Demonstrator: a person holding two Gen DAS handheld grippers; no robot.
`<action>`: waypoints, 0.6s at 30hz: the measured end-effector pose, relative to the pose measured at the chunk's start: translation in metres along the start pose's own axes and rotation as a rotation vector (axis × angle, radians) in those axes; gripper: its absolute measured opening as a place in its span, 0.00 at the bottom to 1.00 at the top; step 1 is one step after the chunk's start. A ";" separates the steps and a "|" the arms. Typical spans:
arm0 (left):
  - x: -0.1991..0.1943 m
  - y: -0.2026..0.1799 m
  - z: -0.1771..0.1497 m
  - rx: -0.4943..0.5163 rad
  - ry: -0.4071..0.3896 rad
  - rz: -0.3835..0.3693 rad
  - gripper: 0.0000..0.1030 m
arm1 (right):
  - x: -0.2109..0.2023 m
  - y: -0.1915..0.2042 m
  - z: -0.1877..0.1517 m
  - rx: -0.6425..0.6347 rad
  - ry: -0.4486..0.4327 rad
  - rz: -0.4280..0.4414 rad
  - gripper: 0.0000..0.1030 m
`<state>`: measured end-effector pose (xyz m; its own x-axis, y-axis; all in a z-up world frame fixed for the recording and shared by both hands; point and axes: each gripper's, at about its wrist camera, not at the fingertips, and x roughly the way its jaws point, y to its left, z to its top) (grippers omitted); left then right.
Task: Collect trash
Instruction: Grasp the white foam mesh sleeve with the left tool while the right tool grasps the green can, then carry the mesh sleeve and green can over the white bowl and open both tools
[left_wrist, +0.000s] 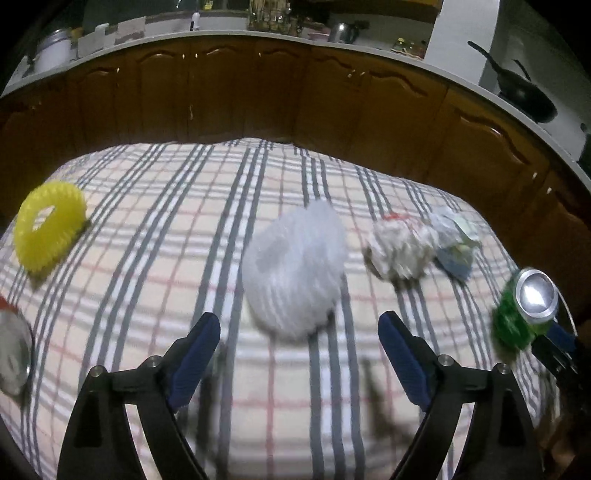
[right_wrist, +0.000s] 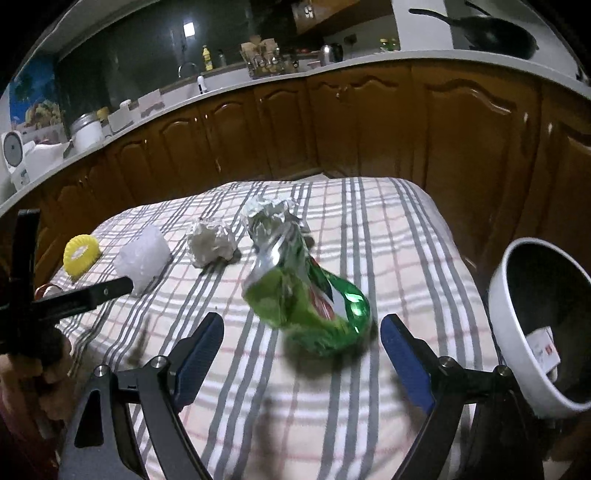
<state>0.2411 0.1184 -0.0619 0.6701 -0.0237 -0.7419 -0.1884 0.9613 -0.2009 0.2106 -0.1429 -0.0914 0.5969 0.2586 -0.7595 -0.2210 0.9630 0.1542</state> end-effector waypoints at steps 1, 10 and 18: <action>0.005 -0.001 0.003 0.000 0.000 0.007 0.85 | 0.003 0.002 0.003 -0.008 -0.002 -0.003 0.86; 0.037 -0.003 0.010 0.018 0.020 -0.004 0.38 | 0.016 0.001 0.009 -0.025 0.002 -0.046 0.58; 0.005 -0.027 -0.008 0.082 -0.016 -0.107 0.20 | -0.003 -0.019 -0.001 0.066 -0.011 0.003 0.26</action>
<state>0.2435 0.0899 -0.0650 0.6950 -0.1232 -0.7084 -0.0562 0.9729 -0.2244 0.2119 -0.1621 -0.0927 0.6046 0.2616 -0.7524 -0.1717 0.9651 0.1976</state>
